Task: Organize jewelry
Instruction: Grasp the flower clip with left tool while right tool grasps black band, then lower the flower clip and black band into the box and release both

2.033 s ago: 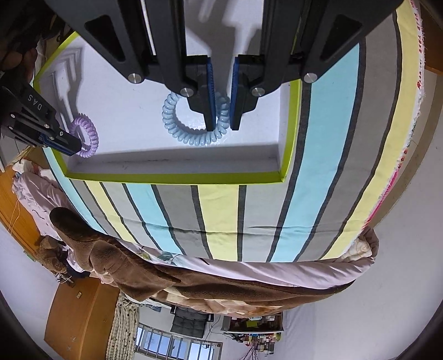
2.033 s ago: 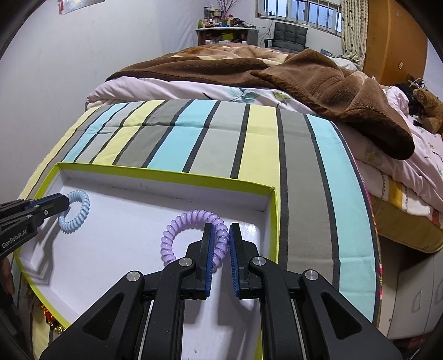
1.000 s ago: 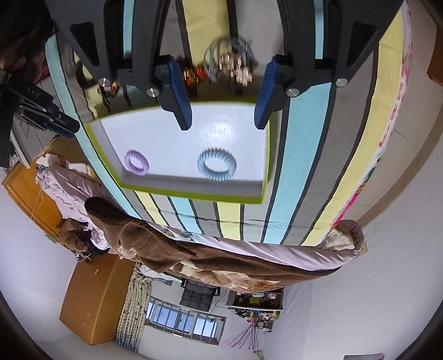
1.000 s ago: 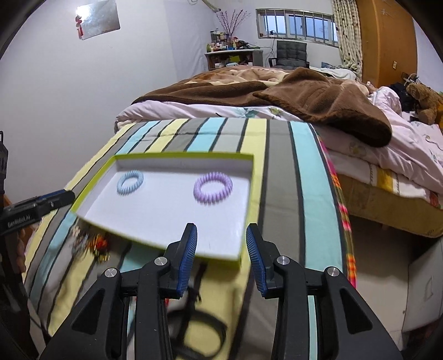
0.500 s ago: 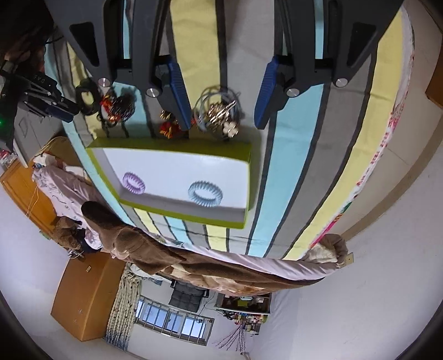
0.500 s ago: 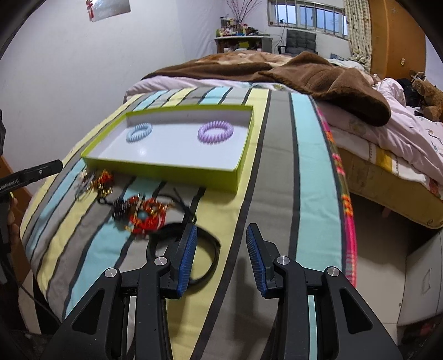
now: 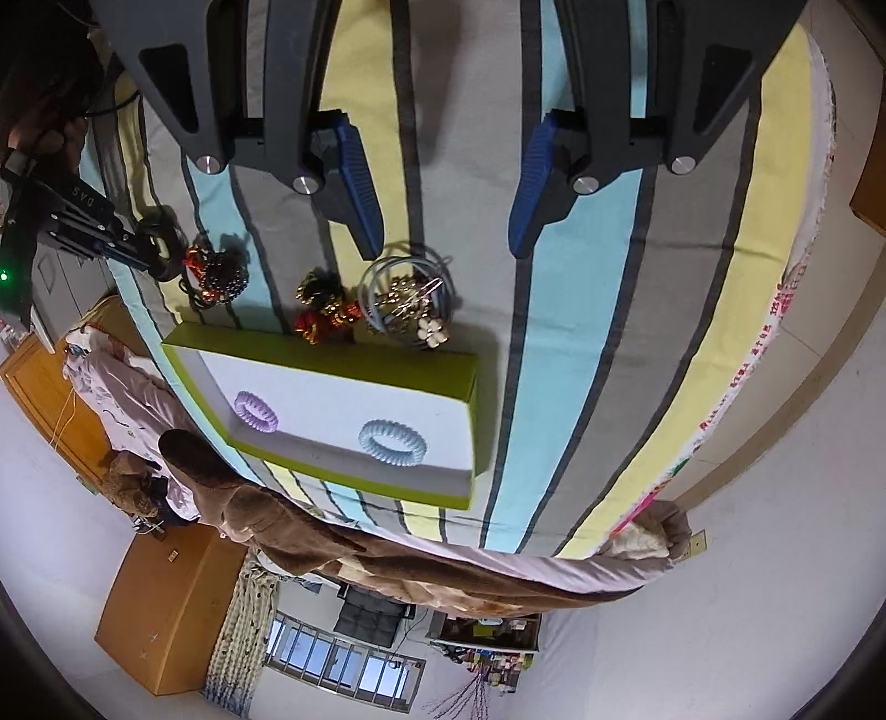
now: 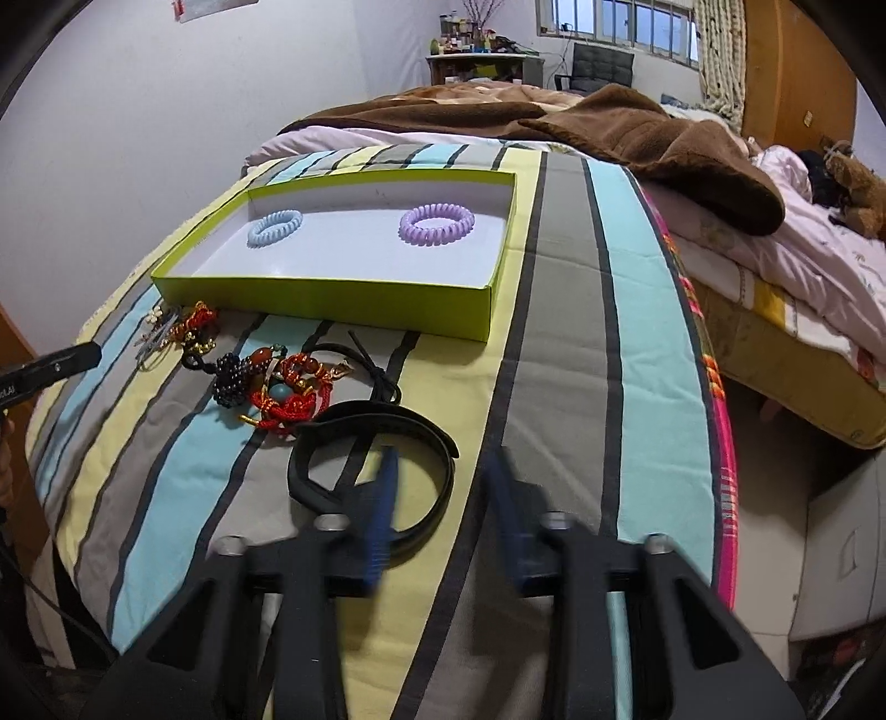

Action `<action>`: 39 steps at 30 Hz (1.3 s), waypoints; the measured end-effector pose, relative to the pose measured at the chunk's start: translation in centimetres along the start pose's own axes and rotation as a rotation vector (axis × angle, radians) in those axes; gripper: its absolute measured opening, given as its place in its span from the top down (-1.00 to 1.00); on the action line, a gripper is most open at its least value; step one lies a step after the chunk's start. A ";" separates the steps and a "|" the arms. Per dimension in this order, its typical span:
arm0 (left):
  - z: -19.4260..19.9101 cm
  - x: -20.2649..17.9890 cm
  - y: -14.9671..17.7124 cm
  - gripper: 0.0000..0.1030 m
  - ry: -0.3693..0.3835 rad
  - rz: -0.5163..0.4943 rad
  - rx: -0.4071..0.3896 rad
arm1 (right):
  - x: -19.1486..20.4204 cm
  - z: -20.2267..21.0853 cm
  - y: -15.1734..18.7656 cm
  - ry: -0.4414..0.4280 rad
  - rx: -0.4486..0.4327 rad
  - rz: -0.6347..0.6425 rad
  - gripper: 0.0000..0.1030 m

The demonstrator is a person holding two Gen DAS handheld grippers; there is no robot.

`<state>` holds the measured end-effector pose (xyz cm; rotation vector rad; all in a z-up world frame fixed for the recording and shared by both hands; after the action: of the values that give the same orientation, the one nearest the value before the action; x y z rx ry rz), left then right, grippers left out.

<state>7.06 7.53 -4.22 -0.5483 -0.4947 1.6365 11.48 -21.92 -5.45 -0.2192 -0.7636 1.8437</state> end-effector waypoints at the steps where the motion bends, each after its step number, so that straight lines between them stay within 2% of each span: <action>1: -0.3 0.1 0.0 0.05 0.006 0.005 0.008 | 0.0 0.0 0.0 0.002 -0.002 -0.001 0.81; 4: -0.7 0.1 -0.2 0.05 0.004 0.008 0.009 | 0.1 0.2 0.0 0.005 -0.017 -0.003 0.90; 11: -2.0 -0.3 -2.0 0.05 0.029 0.005 0.005 | -0.6 1.7 -0.4 -0.014 -0.083 -0.056 0.90; 17: -3.8 -0.7 -3.5 0.05 -0.007 -0.013 0.004 | -0.8 2.8 -1.1 -0.018 -0.124 -0.083 0.90; 19: -4.5 -0.9 -3.6 0.06 -0.044 -0.037 0.013 | -0.9 3.0 -1.3 -0.020 -0.130 -0.086 0.90; 22: -4.8 -1.2 -3.5 0.08 -0.035 -0.055 0.017 | -0.8 3.3 -1.5 -0.025 -0.139 -0.085 0.90; 24: -5.0 -1.3 -3.6 0.13 -0.030 -0.047 0.017 | -0.7 3.4 -1.6 -0.026 -0.143 -0.085 0.90; 33: -5.1 -2.2 -3.6 0.66 -0.044 -0.095 0.007 | -0.5 3.4 -1.5 -0.037 -0.147 -0.087 0.90; 39: -4.8 -2.3 -3.6 0.68 -0.039 -0.110 -0.001 | -0.3 3.7 -1.5 -0.039 -0.153 -0.081 0.90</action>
<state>13.06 5.72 -5.66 -0.4823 -0.5450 1.5441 10.95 -23.36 -1.74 -0.2480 -0.9289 1.7187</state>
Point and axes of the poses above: each gripper's, at about its wrist camera, not at the fingertips, and z roughly against the way its jaws point, x to its left, y to its underside, the point moved 4 cm from there along -z, roughly the way its jaws point, and after that the axes turned 11 degrees about -y, right-handed, at the moved point
